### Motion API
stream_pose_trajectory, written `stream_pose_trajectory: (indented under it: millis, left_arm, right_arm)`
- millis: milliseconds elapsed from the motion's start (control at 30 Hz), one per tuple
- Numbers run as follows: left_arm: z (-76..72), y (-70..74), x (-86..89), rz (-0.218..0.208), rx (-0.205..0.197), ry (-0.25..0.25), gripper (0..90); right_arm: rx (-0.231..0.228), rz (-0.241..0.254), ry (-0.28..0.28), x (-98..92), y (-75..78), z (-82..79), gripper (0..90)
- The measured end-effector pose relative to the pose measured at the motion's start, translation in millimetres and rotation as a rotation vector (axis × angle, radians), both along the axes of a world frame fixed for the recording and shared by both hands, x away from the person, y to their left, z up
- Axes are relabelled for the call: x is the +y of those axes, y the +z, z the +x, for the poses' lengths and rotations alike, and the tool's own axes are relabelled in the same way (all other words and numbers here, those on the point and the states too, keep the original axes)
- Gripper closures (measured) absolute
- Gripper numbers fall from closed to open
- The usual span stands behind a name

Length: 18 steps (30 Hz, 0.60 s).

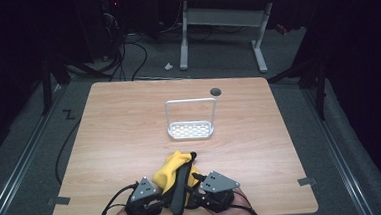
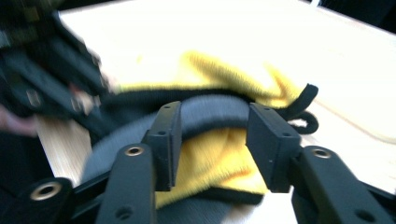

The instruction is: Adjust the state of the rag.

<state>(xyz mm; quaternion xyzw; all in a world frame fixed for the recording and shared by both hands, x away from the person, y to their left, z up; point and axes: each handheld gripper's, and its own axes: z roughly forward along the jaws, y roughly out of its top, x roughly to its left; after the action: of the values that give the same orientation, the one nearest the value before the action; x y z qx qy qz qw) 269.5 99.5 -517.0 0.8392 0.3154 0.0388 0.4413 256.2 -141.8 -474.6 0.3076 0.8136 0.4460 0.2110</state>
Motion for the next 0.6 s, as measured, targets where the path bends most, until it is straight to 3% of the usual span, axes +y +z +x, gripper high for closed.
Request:
stream_pose_trajectory:
  millis: [100,233,300,400,433,467,567,600]
  left_arm:
    - [-1.0,-2.9,-6.1,0.005,0.002,-0.013,76.2]
    - [-0.8,-3.3,-7.2,0.001,0.004,-0.011,75.9]
    - [0.1,-3.0,-4.1,-0.002,0.006,-0.009,75.7]
    - [1.5,-2.8,-0.7,-0.011,0.012,0.000,75.7]
    - [1.8,-2.9,-0.1,-0.011,0.012,0.001,75.7]
    - [2.3,-2.8,0.6,-0.009,0.009,0.002,75.7]
    - [4.1,-1.5,4.5,-0.009,0.006,0.012,75.8]
    - [5.2,-0.5,7.4,-0.012,0.002,0.023,75.9]
  right_arm:
    - [0.002,0.028,0.005,1.8,1.5,-0.5,48.1]
    - [0.044,-0.042,0.005,13.9,-12.8,2.7,37.6]
    - [0.063,-0.042,-0.005,14.5,-17.8,6.0,34.0]
    - [0.091,-0.054,-0.017,12.4,-22.2,9.4,36.2]
    - [0.107,-0.054,-0.021,11.2,-23.7,9.6,44.0]
    - [0.115,-0.052,-0.006,9.7,-25.1,9.6,59.8]
    - [0.082,-0.075,-0.011,5.0,-23.1,7.7,81.6]
    - [0.075,-0.074,-0.020,3.3,-21.3,7.5,84.5]
